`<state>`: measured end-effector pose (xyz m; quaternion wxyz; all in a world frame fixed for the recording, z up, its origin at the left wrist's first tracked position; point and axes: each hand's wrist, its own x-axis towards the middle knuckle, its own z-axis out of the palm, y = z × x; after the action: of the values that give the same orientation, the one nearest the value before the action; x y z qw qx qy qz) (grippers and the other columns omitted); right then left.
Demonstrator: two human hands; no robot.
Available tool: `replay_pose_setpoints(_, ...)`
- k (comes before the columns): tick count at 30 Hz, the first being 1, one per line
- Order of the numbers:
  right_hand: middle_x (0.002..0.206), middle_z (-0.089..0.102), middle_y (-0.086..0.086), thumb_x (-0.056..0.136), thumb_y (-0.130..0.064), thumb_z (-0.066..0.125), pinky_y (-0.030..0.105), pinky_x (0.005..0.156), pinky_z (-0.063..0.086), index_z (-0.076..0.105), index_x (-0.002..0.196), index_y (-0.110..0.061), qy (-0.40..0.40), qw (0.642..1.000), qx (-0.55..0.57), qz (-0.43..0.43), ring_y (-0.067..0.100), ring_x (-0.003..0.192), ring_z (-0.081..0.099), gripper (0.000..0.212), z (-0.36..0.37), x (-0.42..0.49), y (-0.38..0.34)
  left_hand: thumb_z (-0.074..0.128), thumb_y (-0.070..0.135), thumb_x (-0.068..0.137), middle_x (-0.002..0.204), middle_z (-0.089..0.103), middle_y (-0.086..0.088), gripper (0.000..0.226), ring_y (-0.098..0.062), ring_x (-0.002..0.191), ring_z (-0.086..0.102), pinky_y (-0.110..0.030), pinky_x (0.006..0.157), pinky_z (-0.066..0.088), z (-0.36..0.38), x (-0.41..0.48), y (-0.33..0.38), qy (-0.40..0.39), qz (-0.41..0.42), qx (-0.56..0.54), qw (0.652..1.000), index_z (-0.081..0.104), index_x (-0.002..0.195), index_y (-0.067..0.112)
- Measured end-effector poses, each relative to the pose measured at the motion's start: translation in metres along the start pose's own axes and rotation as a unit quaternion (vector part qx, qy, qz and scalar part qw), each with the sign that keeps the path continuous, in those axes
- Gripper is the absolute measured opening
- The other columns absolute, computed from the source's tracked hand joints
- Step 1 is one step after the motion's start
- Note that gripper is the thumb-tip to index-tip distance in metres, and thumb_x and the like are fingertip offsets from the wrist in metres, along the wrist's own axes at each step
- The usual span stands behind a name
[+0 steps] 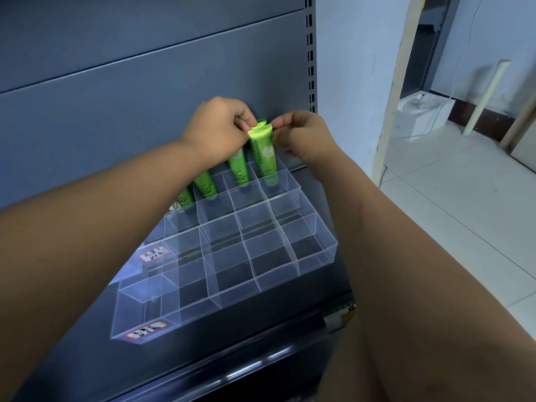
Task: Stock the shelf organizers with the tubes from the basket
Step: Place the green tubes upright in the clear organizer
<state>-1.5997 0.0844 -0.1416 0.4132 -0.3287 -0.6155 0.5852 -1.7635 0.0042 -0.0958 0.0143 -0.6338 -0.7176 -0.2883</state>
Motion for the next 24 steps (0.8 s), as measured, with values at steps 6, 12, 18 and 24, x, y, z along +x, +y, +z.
replay_pose_setpoints(6,0.089,0.066,0.003,0.08,0.006,0.062,0.019,0.061,0.05,0.068,0.108,-0.006,0.033,0.998,-0.042,-0.036,0.008,0.068,0.062,0.032,0.004,-0.003,0.005,0.063,-0.007,0.081,0.092,0.074,-0.001,0.028,-0.014,0.084,0.067,-0.034,0.087,0.057,0.0,-0.005,0.005,0.004,-0.007,0.001,1.0,0.076,0.097,0.013)
replay_pose_setpoints(12,0.123,0.058,0.007,0.079,-0.025,0.06,0.039,0.083,0.053,0.06,0.126,-0.012,0.099,0.887,-0.39,-0.227,0.028,0.109,0.058,0.049,0.014,-0.023,0.011,0.053,0.02,0.089,0.1,0.071,-0.003,0.02,-0.034,0.101,0.059,-0.043,0.083,0.046,-0.016,-0.032,0.025,0.079,0.098,0.237,0.963,0.07,0.1,0.019)
replay_pose_setpoints(18,0.134,0.059,0.016,0.1,-0.027,0.048,0.042,0.107,0.043,0.057,0.136,-0.001,0.145,0.828,-0.383,-0.383,0.033,0.127,0.054,0.045,0.051,-0.066,-0.007,0.048,0.014,0.09,0.122,0.065,-0.012,0.032,-0.039,0.117,0.056,-0.05,0.101,0.042,-0.026,-0.088,0.019,0.143,0.029,0.29,0.946,0.062,0.119,0.009)
replay_pose_setpoints(24,0.148,0.052,0.011,0.103,-0.037,0.033,0.045,0.117,0.033,0.049,0.146,-0.006,0.032,0.852,-0.36,-0.379,0.028,0.144,0.041,0.055,0.124,-0.134,-0.035,0.043,0.033,0.102,0.156,0.044,-0.007,0.048,-0.034,0.149,0.033,-0.056,0.12,0.024,-0.074,-0.175,0.002,0.144,-0.138,0.264,0.944,0.045,0.146,0.014)
